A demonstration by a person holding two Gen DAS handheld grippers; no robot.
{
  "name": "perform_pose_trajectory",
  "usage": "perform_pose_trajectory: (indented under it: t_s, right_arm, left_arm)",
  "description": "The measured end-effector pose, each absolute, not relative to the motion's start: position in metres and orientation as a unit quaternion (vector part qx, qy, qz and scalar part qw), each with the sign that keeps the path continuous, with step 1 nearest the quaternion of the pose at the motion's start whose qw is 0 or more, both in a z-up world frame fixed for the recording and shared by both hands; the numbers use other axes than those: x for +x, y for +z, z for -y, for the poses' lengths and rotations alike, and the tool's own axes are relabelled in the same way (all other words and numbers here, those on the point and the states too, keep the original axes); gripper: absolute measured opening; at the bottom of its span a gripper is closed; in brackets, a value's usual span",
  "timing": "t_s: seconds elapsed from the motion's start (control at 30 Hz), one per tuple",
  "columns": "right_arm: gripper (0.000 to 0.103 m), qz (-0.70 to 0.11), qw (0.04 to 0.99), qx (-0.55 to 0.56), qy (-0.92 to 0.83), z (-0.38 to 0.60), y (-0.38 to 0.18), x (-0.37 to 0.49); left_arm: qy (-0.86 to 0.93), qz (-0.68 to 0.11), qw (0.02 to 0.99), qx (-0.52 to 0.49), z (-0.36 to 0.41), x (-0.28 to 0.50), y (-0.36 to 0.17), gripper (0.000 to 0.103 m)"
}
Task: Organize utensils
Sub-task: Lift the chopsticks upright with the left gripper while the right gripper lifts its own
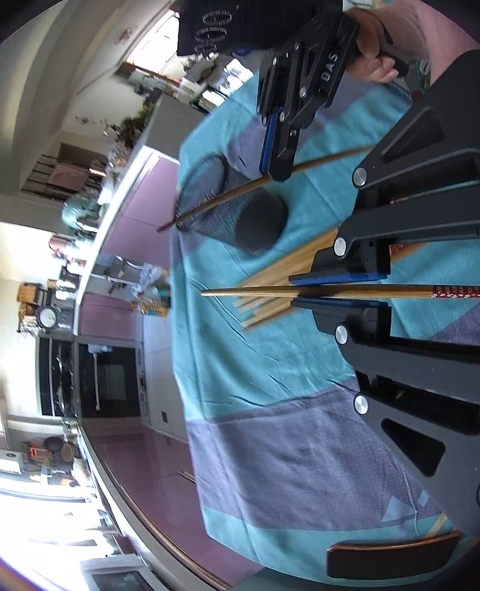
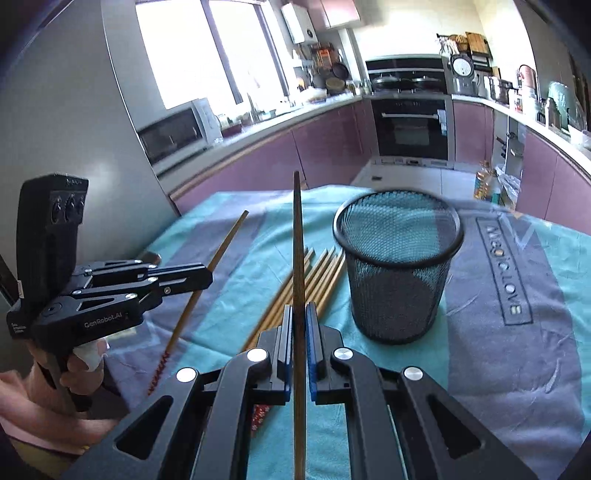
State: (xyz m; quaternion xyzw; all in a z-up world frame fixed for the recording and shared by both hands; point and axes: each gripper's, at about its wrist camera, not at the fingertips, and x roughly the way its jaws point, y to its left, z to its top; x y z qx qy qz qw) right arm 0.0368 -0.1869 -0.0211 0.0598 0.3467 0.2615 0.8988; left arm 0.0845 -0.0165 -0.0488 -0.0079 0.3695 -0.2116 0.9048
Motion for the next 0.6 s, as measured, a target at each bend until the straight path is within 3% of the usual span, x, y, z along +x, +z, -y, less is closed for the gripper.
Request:
perform_pose_trajectory:
  t_s: [0.6]
  right_arm:
    - [0.006, -0.222, 0.932, 0.086, 0.275, 0.232, 0.062, 0.039]
  left_arm:
    - [-0.274, -0.246, 0.928, -0.062, 0.022, 0.069, 0.091, 0.007]
